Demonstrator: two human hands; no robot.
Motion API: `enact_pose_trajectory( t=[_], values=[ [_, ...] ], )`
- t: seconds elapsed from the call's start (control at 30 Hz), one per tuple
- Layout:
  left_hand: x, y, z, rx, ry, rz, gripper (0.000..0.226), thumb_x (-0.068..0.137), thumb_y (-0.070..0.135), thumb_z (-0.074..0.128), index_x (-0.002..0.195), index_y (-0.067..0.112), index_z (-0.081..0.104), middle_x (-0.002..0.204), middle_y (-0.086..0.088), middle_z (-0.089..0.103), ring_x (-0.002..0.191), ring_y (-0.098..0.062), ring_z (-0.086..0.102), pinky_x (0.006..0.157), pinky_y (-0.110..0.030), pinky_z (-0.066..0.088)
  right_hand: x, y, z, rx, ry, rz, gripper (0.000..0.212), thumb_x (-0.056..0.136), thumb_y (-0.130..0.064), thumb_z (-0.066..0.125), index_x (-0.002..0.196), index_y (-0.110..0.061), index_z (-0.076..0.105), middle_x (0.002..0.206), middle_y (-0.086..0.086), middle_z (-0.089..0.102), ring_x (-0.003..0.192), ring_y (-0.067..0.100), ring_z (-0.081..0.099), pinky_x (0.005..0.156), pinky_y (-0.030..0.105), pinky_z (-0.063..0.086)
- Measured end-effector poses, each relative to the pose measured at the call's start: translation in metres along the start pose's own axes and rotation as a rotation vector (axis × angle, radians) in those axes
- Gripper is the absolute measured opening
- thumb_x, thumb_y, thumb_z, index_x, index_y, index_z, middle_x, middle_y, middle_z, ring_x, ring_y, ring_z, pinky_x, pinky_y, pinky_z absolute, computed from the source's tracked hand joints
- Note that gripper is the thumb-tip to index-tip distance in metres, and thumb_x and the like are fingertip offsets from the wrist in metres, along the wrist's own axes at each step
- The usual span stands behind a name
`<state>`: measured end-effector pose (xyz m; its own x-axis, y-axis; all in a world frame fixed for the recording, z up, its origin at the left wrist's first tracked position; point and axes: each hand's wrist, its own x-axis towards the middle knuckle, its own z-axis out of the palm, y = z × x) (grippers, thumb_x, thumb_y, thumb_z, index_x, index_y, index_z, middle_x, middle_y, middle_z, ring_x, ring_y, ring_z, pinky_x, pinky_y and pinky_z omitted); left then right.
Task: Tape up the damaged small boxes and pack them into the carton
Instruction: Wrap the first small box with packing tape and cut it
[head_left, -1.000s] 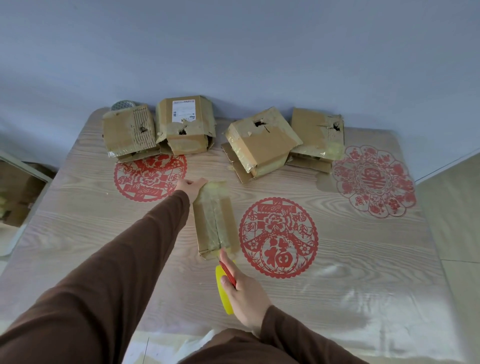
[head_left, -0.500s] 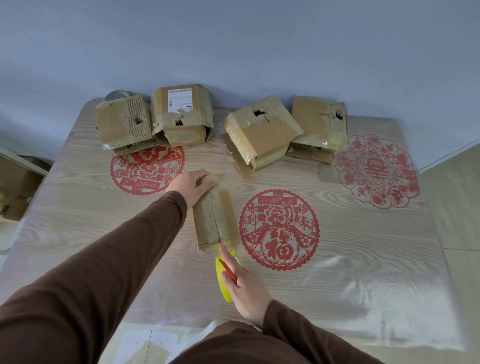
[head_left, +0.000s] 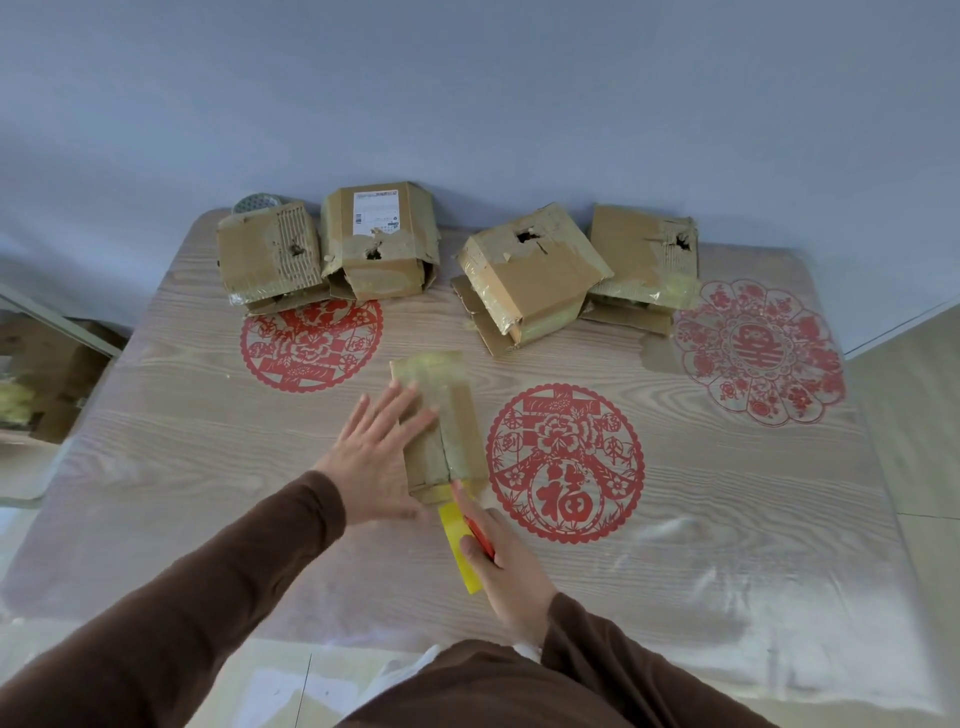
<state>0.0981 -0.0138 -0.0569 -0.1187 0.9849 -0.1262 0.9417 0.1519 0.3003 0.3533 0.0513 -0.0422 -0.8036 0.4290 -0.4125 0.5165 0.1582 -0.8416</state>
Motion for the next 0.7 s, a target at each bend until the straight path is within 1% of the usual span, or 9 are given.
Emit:
enact_pose_trajectory(
  t=[0.03,0.13,0.2,0.27,0.33,0.47,0.53,0.6,0.7],
  values=[
    [-0.005,0.003,0.007,0.016,-0.009,-0.005,0.118,0.066,0.084,0.055,0.161,0.030,0.009,0.168,-0.005,-0.007,0.154,-0.025,-0.018,0.124,-0.058,0.001,0.000,0.000,0.000,-0.004,0.003,-0.005,0.055,0.108,-0.040,0.038,0.150,-0.063,0.012,0.114,-0.024,0.048,0.104,-0.012,0.047,0.094,0.015,0.035],
    [-0.006,0.008,0.019,-0.050,0.106,-0.015,0.099,0.081,0.073,0.053,0.161,0.030,0.013,0.169,-0.006,0.003,0.155,-0.028,-0.013,0.121,-0.062,0.019,0.003,-0.007,-0.004,0.009,0.019,-0.019,0.054,0.108,-0.037,0.041,0.152,-0.059,0.018,0.139,-0.013,0.050,0.126,-0.004,0.045,0.105,0.017,0.034],
    [0.003,0.011,0.014,-0.115,0.157,-0.069,0.090,0.085,0.071,0.048,0.160,0.029,0.020,0.168,-0.006,0.011,0.155,-0.030,-0.006,0.121,-0.057,0.020,0.009,-0.022,-0.015,0.046,0.080,-0.043,0.053,0.107,-0.034,0.044,0.152,-0.055,0.025,0.149,-0.019,0.045,0.134,-0.009,0.039,0.108,0.014,0.030],
    [0.012,0.014,0.000,-0.175,0.227,-0.159,0.085,0.087,0.070,0.045,0.158,0.028,0.028,0.164,-0.006,0.024,0.153,-0.030,0.007,0.122,-0.052,0.020,0.014,-0.046,-0.032,0.093,0.149,-0.069,0.050,0.107,-0.030,0.046,0.151,-0.048,0.033,0.142,-0.029,0.046,0.125,-0.021,0.040,0.103,0.008,0.030],
    [0.019,0.015,-0.021,-0.229,0.275,-0.255,0.078,0.087,0.069,0.038,0.154,0.028,0.037,0.157,-0.004,0.038,0.146,-0.029,0.026,0.119,-0.050,0.029,0.022,-0.078,-0.055,0.118,0.185,-0.103,0.045,0.107,-0.029,0.045,0.151,-0.035,0.041,0.134,-0.023,0.053,0.115,-0.021,0.047,0.104,0.012,0.036],
    [0.022,0.010,-0.049,-0.423,0.212,-0.502,0.074,0.083,0.075,0.023,0.137,0.035,0.055,0.129,0.000,0.065,0.117,-0.025,0.059,0.098,-0.042,0.045,0.038,-0.141,-0.096,0.162,0.090,-0.201,0.040,0.107,-0.032,0.047,0.146,-0.030,0.051,0.147,-0.017,0.051,0.133,-0.005,0.046,0.115,0.024,0.035],
    [0.023,0.004,-0.047,-0.648,0.134,-0.631,0.065,0.081,0.078,0.027,0.124,0.041,0.059,0.120,0.004,0.069,0.113,-0.022,0.063,0.100,-0.043,0.047,0.048,-0.159,-0.103,0.084,0.019,-0.249,0.042,0.106,-0.033,0.048,0.148,-0.035,0.047,0.150,-0.019,0.046,0.137,-0.005,0.040,0.116,0.021,0.031],
    [0.024,0.001,-0.046,-0.731,0.138,-0.651,0.056,0.082,0.077,0.038,0.123,0.045,0.058,0.118,0.006,0.069,0.111,-0.019,0.064,0.100,-0.045,0.049,0.059,-0.165,-0.101,-0.047,-0.027,-0.265,0.047,0.107,-0.031,0.047,0.152,-0.035,0.040,0.153,-0.013,0.043,0.141,0.003,0.038,0.117,0.026,0.030],
    [0.016,0.007,-0.051,-0.655,0.340,-0.544,0.049,0.092,0.049,0.057,0.139,0.035,0.052,0.140,0.003,0.057,0.126,-0.012,0.051,0.111,-0.042,0.041,0.067,-0.159,-0.095,-0.063,0.008,-0.258,0.047,0.107,-0.032,0.045,0.153,-0.034,0.038,0.152,-0.011,0.044,0.139,0.008,0.041,0.117,0.031,0.033]
  ],
)
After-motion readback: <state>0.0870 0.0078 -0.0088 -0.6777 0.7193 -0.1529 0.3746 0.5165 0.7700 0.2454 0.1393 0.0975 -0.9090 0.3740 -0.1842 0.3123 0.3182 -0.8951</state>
